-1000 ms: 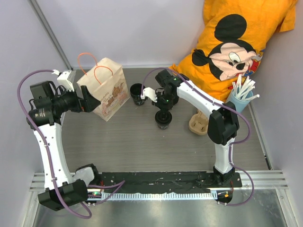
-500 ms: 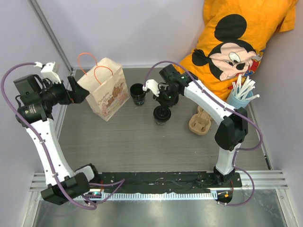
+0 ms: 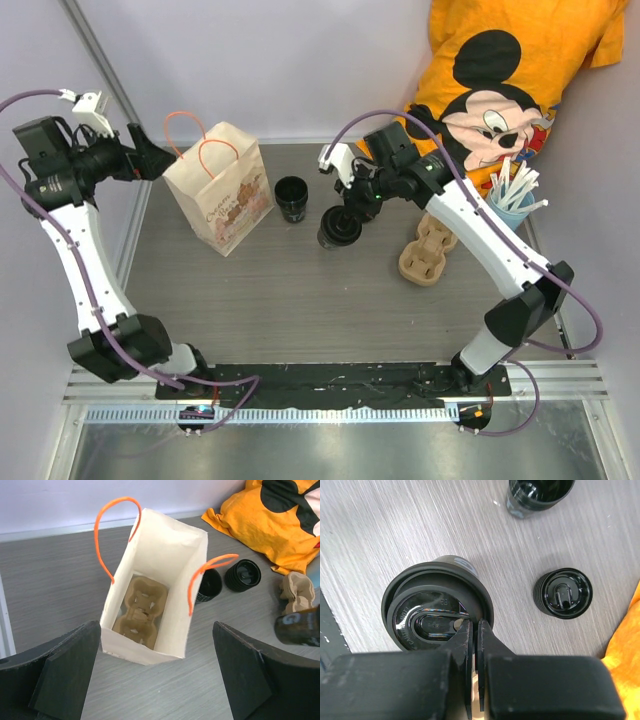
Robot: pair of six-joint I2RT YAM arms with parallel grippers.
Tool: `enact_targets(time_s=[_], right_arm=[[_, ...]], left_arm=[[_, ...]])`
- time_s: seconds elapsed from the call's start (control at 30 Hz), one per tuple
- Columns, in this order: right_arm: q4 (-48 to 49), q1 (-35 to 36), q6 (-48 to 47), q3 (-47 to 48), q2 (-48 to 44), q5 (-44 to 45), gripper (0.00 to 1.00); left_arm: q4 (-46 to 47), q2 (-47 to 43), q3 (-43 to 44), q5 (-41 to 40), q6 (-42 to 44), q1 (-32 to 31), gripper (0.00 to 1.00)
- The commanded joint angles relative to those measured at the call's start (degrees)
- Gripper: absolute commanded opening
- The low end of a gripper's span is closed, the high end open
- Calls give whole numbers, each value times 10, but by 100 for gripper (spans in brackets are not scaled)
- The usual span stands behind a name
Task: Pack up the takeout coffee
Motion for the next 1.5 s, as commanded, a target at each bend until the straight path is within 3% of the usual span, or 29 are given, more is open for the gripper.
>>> enact_targets(time_s=[0.0, 0.3, 0.53, 1.0, 1.2, 1.3, 1.37, 1.47], right_arm=[[18, 0, 24, 23, -40, -19, 1], [10, 0, 35, 50, -58, -45, 1], [3, -1, 43, 75, -59, -70, 1], [1, -3, 43, 76, -76, -90, 1], [0, -5, 42, 80, -76, -93, 1], [1, -6, 40, 74, -76, -90, 1], [1, -8, 40, 73, -75, -91, 1], [1, -9, 41, 75, -75, -93, 1]], left_arm=[[49, 45, 41, 38, 31, 5, 98], [53, 144, 90, 42, 40, -3, 91], [27, 165, 75, -42, 102, -70, 88], [59, 222, 90, -101, 103, -88, 84], [57, 241, 90, -112, 120, -105, 72], [58, 245, 89, -104, 120, -106, 61], [55, 246, 87, -100, 123, -107, 49], [46, 251, 90, -99, 130, -109, 40]])
